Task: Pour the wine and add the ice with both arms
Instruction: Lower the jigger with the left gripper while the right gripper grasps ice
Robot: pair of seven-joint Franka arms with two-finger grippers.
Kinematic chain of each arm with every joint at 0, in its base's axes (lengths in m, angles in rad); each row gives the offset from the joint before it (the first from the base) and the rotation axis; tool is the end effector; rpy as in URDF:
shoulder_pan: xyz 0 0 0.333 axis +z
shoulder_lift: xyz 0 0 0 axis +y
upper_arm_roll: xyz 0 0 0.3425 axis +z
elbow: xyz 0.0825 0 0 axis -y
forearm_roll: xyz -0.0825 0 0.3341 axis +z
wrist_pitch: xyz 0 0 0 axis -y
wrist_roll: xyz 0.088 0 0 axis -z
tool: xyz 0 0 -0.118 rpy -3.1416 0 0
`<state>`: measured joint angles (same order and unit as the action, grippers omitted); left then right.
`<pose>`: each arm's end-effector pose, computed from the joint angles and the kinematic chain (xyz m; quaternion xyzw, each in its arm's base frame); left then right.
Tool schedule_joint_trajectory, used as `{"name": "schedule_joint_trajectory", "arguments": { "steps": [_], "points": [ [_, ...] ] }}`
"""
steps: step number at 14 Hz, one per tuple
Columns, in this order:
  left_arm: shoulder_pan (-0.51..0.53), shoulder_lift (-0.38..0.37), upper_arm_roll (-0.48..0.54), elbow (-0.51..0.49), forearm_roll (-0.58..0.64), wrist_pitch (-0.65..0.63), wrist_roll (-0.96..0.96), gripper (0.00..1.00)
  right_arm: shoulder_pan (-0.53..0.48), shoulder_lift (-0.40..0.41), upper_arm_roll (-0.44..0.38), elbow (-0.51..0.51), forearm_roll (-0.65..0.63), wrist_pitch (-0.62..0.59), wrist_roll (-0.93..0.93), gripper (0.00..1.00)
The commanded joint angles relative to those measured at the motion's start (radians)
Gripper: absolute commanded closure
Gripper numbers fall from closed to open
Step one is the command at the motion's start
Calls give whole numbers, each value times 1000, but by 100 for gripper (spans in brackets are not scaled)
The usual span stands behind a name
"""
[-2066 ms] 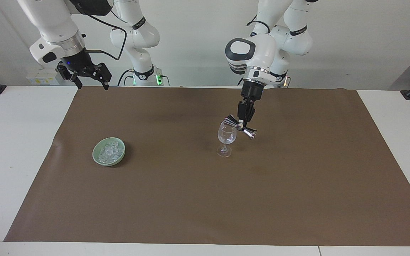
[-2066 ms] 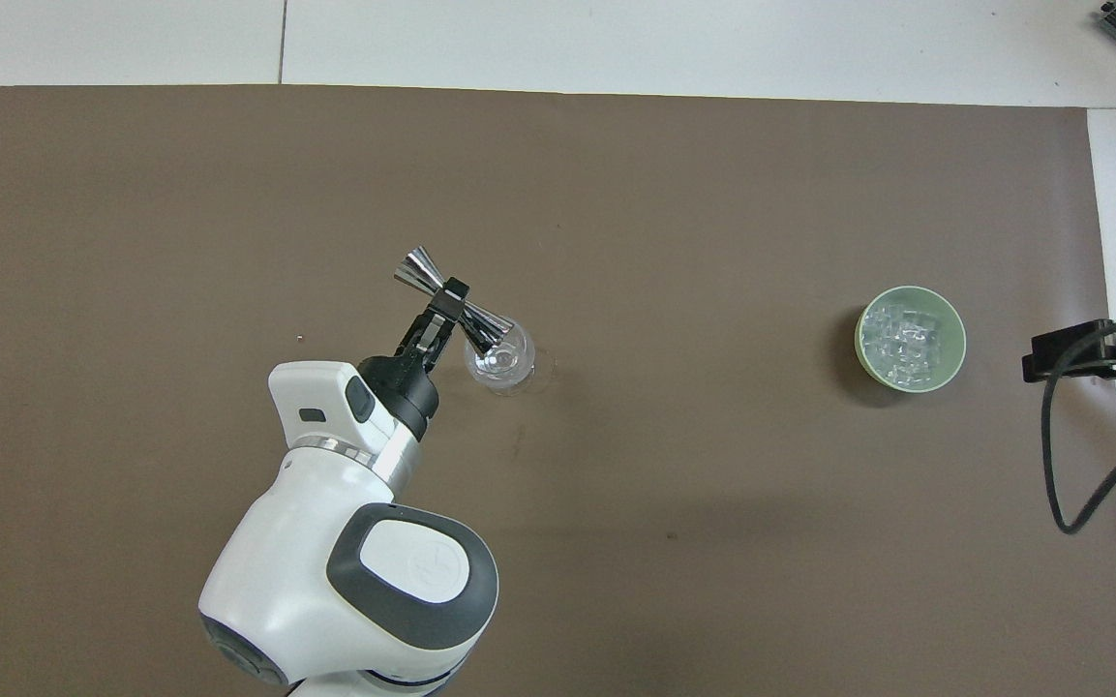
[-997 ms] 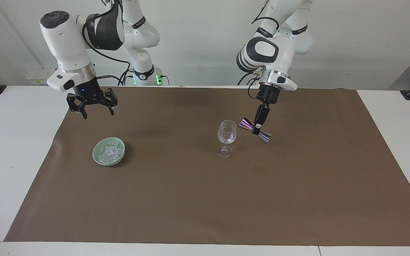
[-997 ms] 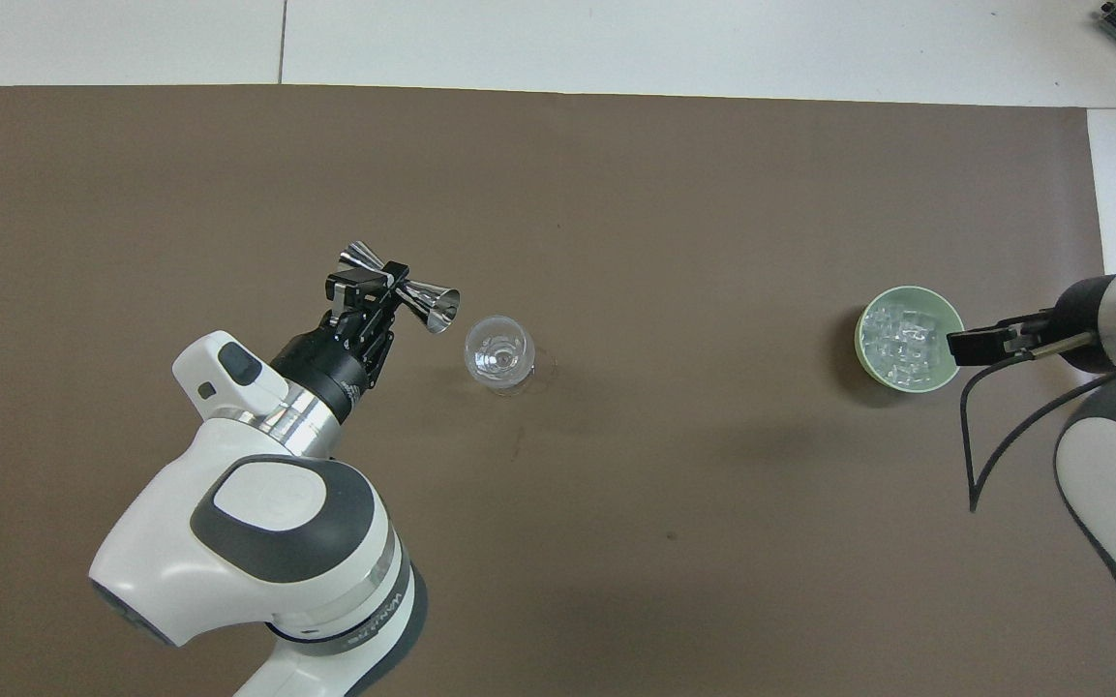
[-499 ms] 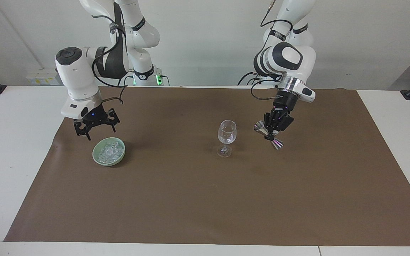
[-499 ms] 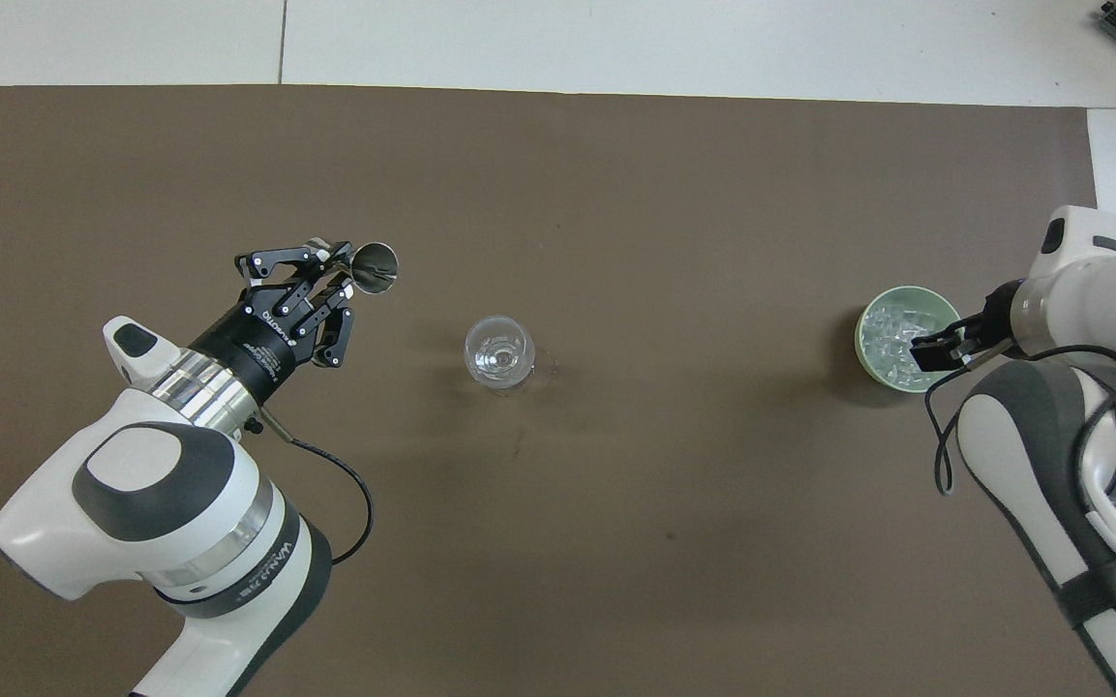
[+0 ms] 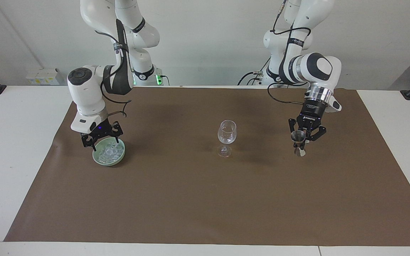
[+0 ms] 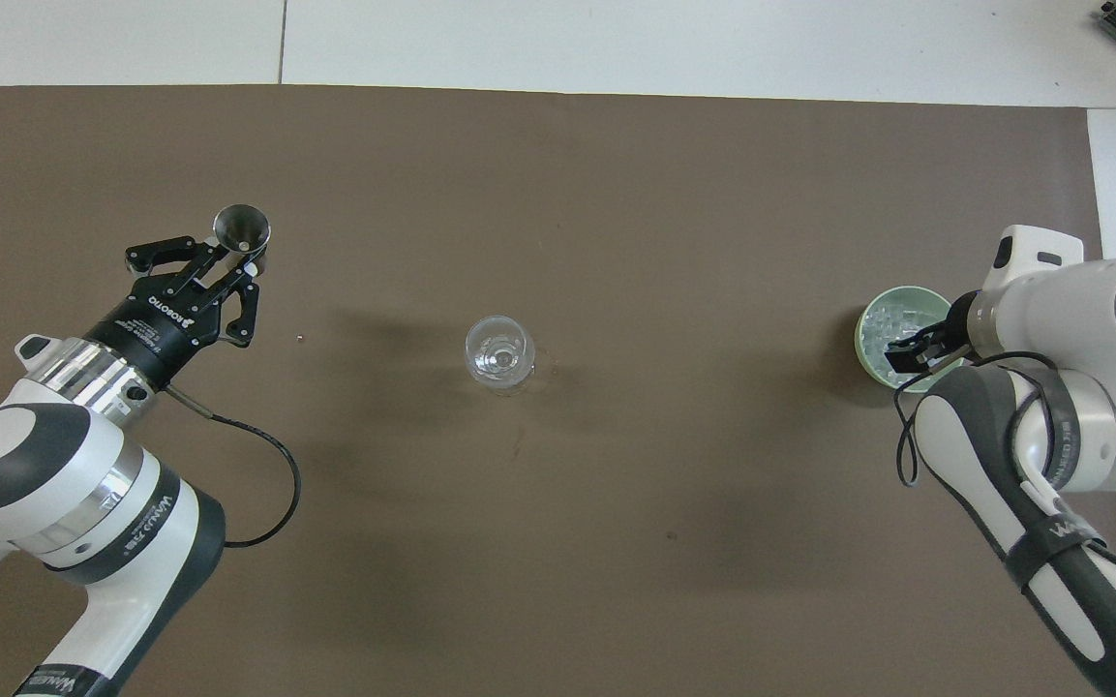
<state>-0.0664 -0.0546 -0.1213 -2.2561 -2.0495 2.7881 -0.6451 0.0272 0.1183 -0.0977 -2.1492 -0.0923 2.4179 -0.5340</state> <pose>0.4831 -0.0548 0.4504 0.3313 0.7770 -0.0683 0.5310 0.5349 -0.0377 0.4091 0.9617 0.2608 0.0602 0.0594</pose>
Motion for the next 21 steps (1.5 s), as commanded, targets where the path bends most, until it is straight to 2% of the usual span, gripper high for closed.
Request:
{"name": "schedule_joint_trajectory", "arguments": {
  "steps": [1, 2, 3, 5, 6, 11, 13, 16, 18, 19, 20, 21],
  "points": [
    [100, -16, -8, -75, -15, -126, -108, 100, -16, 10, -2, -26, -15, 52, -23, 21],
    [141, -16, -8, -94, -15, -155, -120, 100, -18, 15, -2, -26, -15, 53, -18, 27],
    [173, -14, -8, -111, -15, -206, -120, 100, -18, 18, 0, -26, -15, 58, -15, 28],
    [287, -2, -8, -169, -21, -383, -117, 100, -16, 26, 0, -34, -15, 66, -12, 31],
    [333, 11, -6, -181, -21, -442, -114, 100, -16, 26, 0, -35, -15, 69, -9, 36],
    [411, 113, -3, -189, -20, -556, -67, 100, -16, 27, 0, -40, -15, 69, 2, 40],
    [413, 149, -3, -188, -21, -561, -19, 100, -16, 27, 1, -40, -15, 69, 2, 59],
    [441, 203, -3, -188, -21, -596, 51, 100, -16, 27, 1, -38, -15, 69, 2, 82],
    [453, 213, -3, -189, -20, -604, 65, 100, -16, 29, 1, -37, -15, 67, 0, 100],
    [455, 211, -3, -189, -20, -608, 65, 86, -16, 29, 1, -34, -15, 66, 0, 100],
    [456, 210, -3, -189, -20, -608, 65, 51, -16, 29, 1, -31, -15, 64, 0, 100],
    [462, 209, -3, -188, -20, -607, 65, 27, -16, 27, 1, -26, -15, 58, -3, 100]
  ]
}}
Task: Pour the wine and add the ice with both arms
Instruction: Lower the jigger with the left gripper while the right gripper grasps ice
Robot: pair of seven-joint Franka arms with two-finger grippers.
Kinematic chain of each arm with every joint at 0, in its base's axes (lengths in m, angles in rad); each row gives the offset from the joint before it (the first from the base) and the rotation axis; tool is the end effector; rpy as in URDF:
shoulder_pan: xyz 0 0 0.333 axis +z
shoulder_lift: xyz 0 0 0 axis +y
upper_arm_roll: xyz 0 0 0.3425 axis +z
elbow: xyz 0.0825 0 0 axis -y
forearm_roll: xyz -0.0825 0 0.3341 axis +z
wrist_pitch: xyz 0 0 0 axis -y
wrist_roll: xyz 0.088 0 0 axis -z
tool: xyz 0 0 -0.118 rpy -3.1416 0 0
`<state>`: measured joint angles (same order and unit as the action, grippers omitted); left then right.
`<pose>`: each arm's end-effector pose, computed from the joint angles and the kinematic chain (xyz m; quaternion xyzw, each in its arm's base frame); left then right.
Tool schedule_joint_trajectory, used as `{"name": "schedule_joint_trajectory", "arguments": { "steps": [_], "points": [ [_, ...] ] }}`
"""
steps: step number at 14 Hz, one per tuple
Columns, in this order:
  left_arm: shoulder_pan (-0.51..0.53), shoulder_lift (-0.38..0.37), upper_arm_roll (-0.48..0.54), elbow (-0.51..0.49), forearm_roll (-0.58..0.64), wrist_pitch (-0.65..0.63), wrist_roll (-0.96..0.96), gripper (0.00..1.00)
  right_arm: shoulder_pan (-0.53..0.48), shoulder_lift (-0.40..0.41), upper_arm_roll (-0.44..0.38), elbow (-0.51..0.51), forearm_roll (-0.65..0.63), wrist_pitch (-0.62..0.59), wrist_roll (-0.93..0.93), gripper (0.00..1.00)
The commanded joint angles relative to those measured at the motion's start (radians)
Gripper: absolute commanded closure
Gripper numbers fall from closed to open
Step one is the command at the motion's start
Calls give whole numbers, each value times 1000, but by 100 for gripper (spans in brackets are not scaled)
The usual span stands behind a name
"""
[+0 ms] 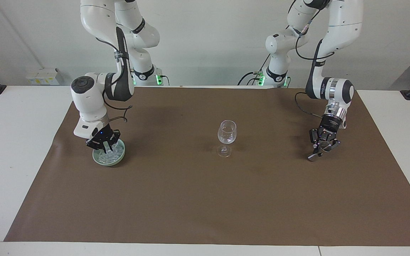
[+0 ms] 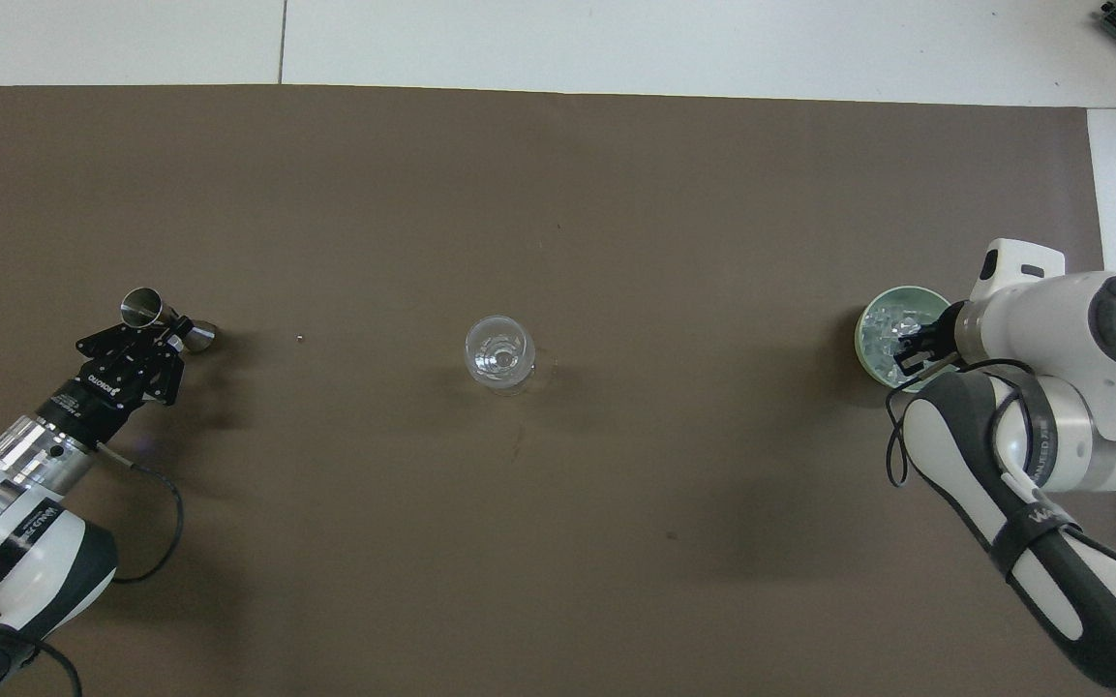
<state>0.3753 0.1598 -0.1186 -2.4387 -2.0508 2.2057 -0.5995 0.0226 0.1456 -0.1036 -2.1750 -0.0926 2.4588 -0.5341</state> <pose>0.4633 0.0825 0.3055 0.1957 0.7826 -0.2040 0.5547 0.5337 -0.0425 0.3883 0.9629 0.2577 0.0541 0.0582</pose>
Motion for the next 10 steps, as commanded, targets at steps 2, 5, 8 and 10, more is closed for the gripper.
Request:
{"name": "schedule_joint_trajectory", "arguments": {
  "steps": [2, 5, 8, 10],
  "points": [
    [28, -5, -6, -6, -19, -24, 21, 0, -10, -18, 7, 29, -3, -33, 2, 100],
    [16, -28, -6, -2, -19, 11, 21, 0, -9, -72, 12, 101, 5, -167, 103, 100],
    [-22, -120, -7, -8, -16, 165, 3, 0, -4, -125, 42, 179, 67, -324, 219, 100],
    [-119, -187, -7, -11, -15, 357, -5, 0, -3, -152, 76, 228, 144, -400, 310, 100]
  ]
}}
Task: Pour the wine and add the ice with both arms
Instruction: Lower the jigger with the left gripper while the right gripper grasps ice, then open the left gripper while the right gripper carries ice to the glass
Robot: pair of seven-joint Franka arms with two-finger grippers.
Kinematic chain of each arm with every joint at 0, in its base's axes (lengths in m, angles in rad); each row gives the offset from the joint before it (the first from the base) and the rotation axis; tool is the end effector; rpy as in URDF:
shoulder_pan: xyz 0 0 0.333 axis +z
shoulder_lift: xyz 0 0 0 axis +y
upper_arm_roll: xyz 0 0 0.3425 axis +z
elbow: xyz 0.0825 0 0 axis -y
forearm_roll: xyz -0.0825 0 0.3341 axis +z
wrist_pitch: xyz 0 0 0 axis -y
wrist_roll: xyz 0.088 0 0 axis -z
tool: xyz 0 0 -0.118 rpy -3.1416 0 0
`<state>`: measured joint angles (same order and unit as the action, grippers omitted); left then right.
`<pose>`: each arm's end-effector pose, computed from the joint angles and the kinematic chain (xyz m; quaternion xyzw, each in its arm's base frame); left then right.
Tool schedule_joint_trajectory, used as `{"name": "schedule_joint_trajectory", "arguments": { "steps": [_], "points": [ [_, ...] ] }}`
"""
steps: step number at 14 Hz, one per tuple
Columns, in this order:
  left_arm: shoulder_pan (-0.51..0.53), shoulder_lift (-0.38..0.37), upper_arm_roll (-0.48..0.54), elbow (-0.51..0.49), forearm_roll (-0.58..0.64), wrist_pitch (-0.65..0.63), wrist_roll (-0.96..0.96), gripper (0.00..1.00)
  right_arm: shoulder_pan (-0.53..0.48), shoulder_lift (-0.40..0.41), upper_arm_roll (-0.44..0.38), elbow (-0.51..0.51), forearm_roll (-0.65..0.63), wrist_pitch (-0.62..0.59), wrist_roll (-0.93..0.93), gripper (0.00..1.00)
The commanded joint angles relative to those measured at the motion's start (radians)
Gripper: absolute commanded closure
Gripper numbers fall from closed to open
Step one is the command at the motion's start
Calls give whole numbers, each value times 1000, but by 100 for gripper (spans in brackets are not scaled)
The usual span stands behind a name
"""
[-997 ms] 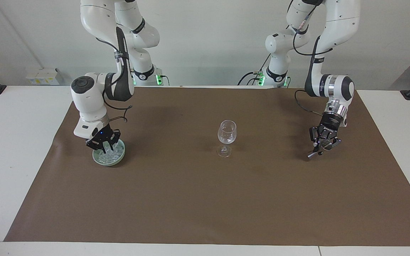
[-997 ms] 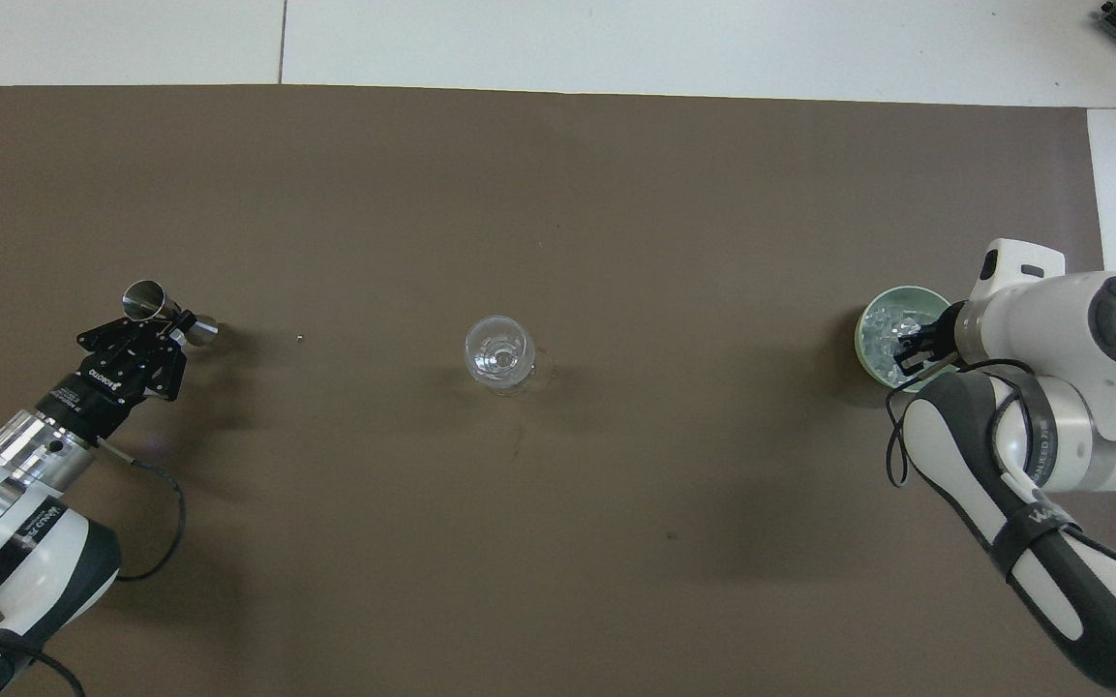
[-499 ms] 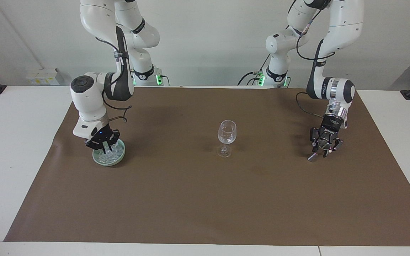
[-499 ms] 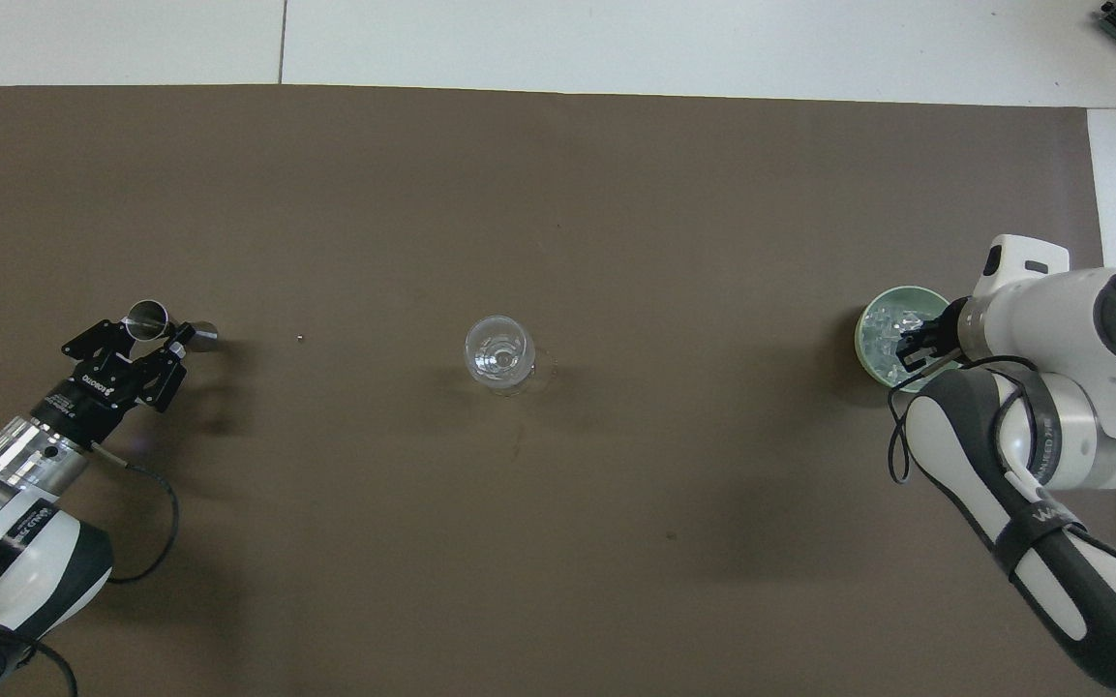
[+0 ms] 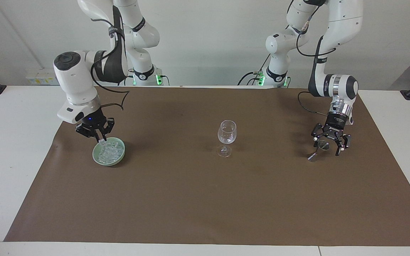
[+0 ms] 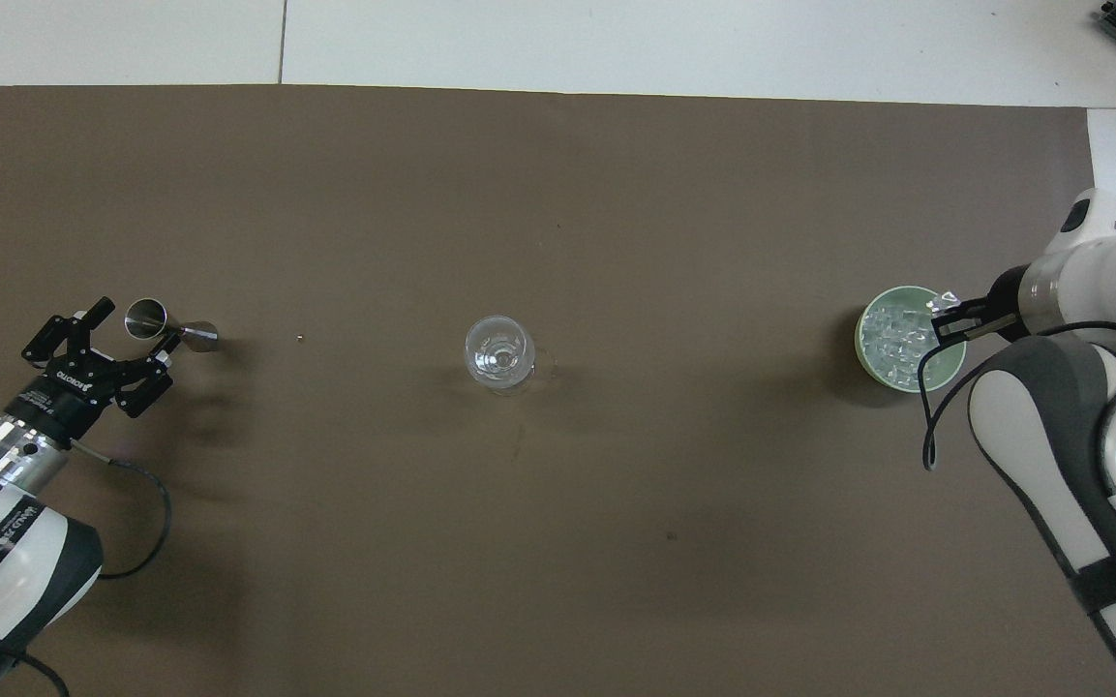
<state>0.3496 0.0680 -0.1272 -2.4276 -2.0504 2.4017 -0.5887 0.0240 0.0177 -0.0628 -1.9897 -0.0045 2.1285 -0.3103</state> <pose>0.4575 0.0904 0.3394 0.2147 0.8077 -0.1264 0.5344 0.5274 -0.0205 0.5010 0.9888 0.1362 0.0592 0.0130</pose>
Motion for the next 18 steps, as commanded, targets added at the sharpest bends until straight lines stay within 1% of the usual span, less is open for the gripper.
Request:
{"name": "schedule_joint_trajectory", "arguments": {
  "steps": [1, 4, 6, 7, 9, 12, 14, 15, 18],
  "points": [
    [-139, -120, 0, -22, -16, 244, -16, 0, -4, -33, 56, 64, 58, -103, 152, 100],
    [-272, -187, 1, -18, -14, 495, -7, 0, -4, -42, 161, 117, 60, -174, 360, 100],
    [-331, -236, -2, -10, -14, 653, -6, 0, -4, -41, 248, 120, 60, -154, 538, 100],
    [-359, -261, -2, -10, -14, 703, 1, 0, -4, -39, 280, 120, 63, -139, 601, 100],
    [-389, -296, -8, 4, -14, 769, 67, 0, -1, -39, 346, 117, 118, -86, 706, 100],
    [-440, -278, -9, 85, -14, 867, 139, 0, 1, -33, 451, 117, 188, 19, 847, 100],
    [-440, -263, -8, 139, -8, 878, 187, 0, 2, -22, 517, 117, 251, 115, 936, 100],
    [-440, -249, -8, 162, -7, 883, 228, 0, 2, -10, 549, 117, 262, 163, 982, 100],
    [-431, -218, -8, 226, 4, 884, 390, 0, 5, 30, 612, 117, 262, 234, 1057, 100]
  ]
}}
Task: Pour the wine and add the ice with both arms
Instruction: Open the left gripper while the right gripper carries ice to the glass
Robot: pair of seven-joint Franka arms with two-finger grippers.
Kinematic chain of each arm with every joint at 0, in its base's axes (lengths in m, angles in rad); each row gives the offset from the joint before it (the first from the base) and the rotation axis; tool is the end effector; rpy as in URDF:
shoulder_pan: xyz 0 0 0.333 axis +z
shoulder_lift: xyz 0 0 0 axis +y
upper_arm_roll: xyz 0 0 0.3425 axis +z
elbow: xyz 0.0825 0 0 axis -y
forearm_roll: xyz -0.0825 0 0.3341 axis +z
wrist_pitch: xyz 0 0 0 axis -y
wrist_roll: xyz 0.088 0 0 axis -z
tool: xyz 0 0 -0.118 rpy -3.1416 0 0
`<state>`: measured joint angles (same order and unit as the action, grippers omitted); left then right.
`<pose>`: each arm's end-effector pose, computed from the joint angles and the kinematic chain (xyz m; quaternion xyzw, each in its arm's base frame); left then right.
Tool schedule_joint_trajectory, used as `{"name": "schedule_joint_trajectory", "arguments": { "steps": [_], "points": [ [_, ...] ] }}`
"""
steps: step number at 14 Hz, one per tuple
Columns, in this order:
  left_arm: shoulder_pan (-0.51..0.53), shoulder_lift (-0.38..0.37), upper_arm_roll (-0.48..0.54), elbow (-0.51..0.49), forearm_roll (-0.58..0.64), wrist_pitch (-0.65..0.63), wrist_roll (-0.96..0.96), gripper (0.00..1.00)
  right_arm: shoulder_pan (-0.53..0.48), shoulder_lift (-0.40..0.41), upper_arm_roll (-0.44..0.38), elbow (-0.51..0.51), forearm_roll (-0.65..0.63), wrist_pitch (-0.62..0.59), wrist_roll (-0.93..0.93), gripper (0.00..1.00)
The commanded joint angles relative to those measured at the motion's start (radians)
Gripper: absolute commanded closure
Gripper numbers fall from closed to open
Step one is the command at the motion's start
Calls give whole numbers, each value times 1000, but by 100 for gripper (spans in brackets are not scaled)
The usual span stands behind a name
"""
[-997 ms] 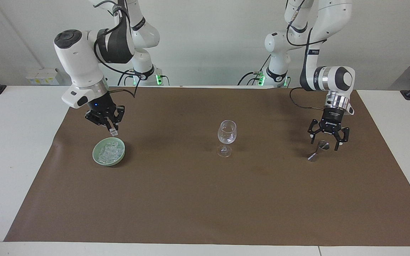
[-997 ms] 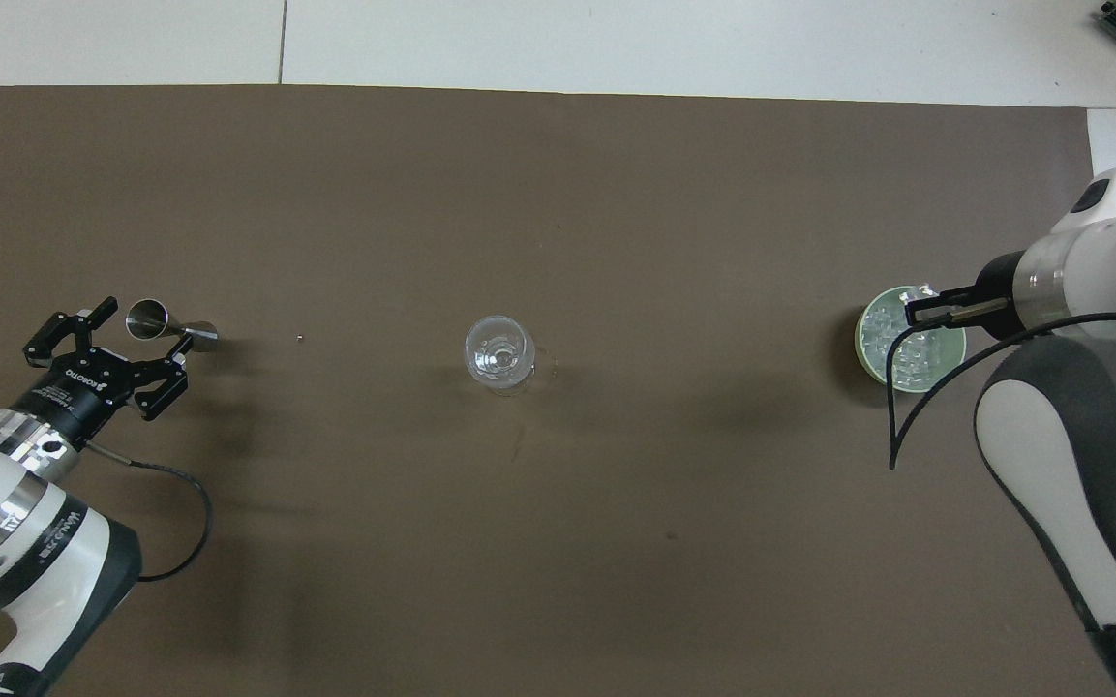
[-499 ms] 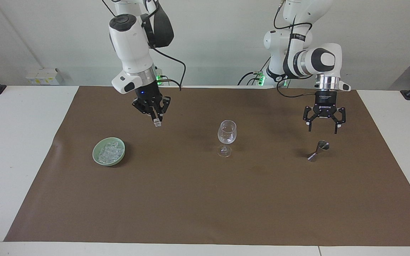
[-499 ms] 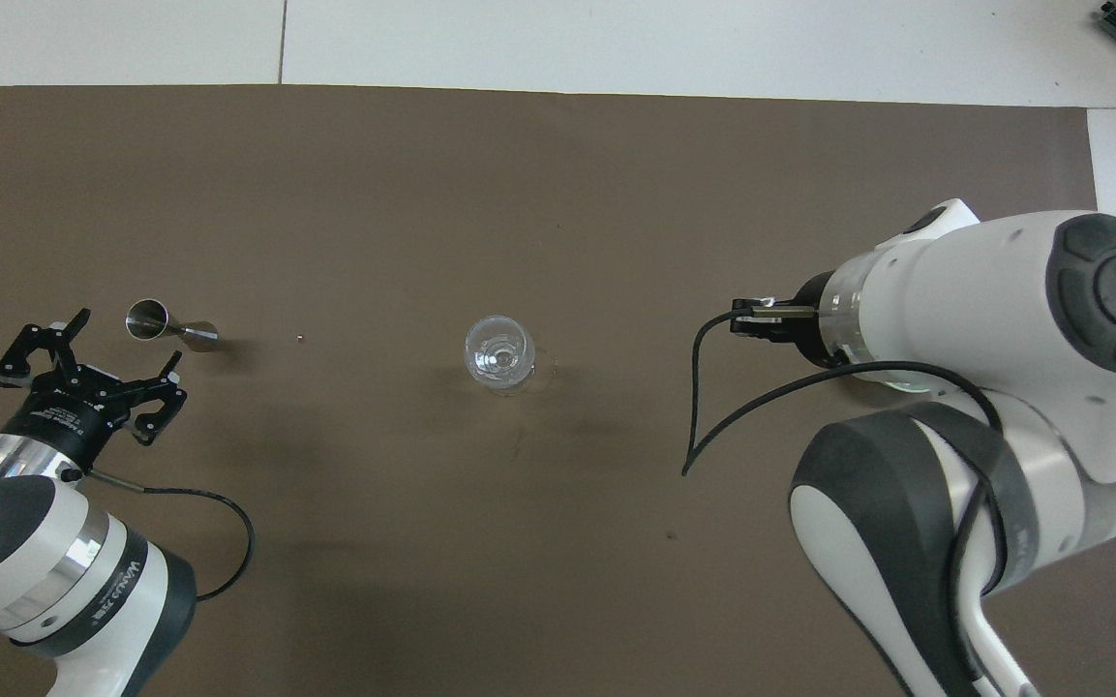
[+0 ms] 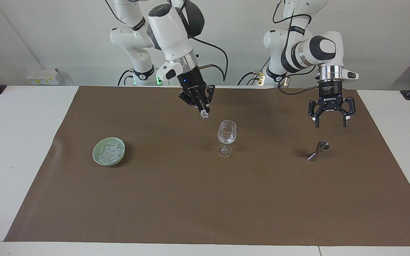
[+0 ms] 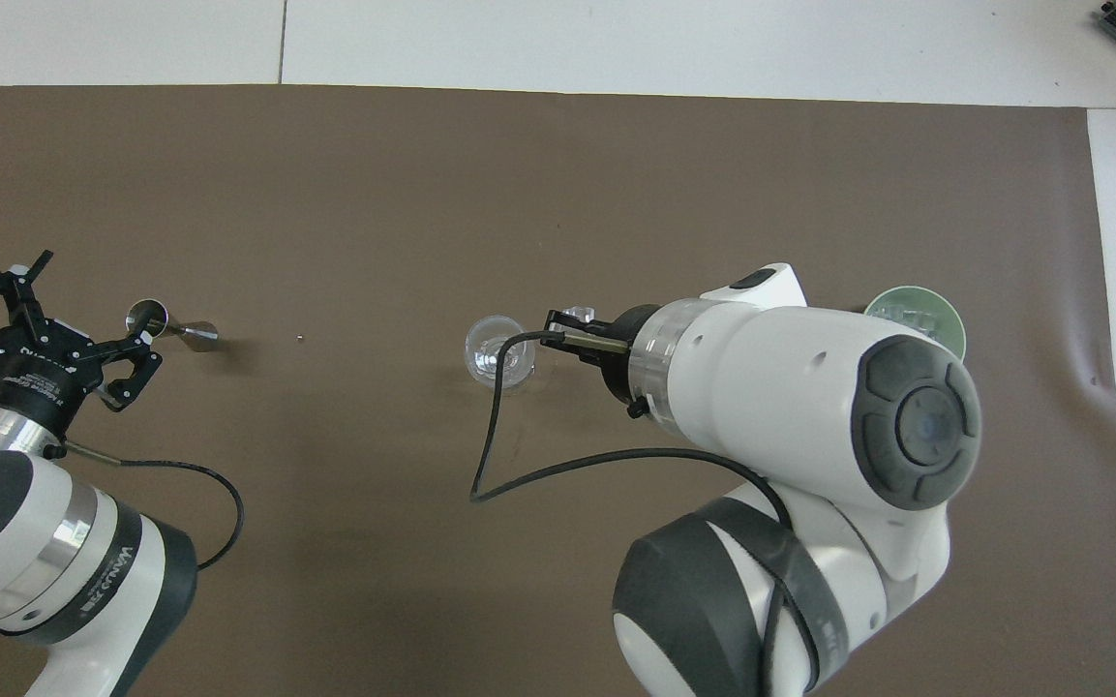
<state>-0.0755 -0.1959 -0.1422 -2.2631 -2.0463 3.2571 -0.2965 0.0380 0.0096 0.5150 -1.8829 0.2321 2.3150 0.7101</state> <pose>0.4282 -0.0065 0.5084 0.4058 0.7709 0.1941 0.4509 0.4717 0.2971 0.5772 -0.9632 0.1353 -0.1082 0.2056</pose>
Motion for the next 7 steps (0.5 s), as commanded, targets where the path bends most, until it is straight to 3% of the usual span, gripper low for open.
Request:
{"name": "schedule_joint_trajectory", "arguments": {
  "steps": [1, 4, 7],
  "points": [
    [-1, 56, 7, 80, 2, 29, 146, 0, -7, 55, 52, 10, 26, 69, 69, 100],
    [5, 96, 9, 154, 59, 27, 212, 0, 0, 81, 71, 4, 23, 76, 77, 100],
    [5, 104, 12, 165, 98, 27, 211, 0, 6, 96, 71, 2, 21, 101, 75, 100]
  ]
}}
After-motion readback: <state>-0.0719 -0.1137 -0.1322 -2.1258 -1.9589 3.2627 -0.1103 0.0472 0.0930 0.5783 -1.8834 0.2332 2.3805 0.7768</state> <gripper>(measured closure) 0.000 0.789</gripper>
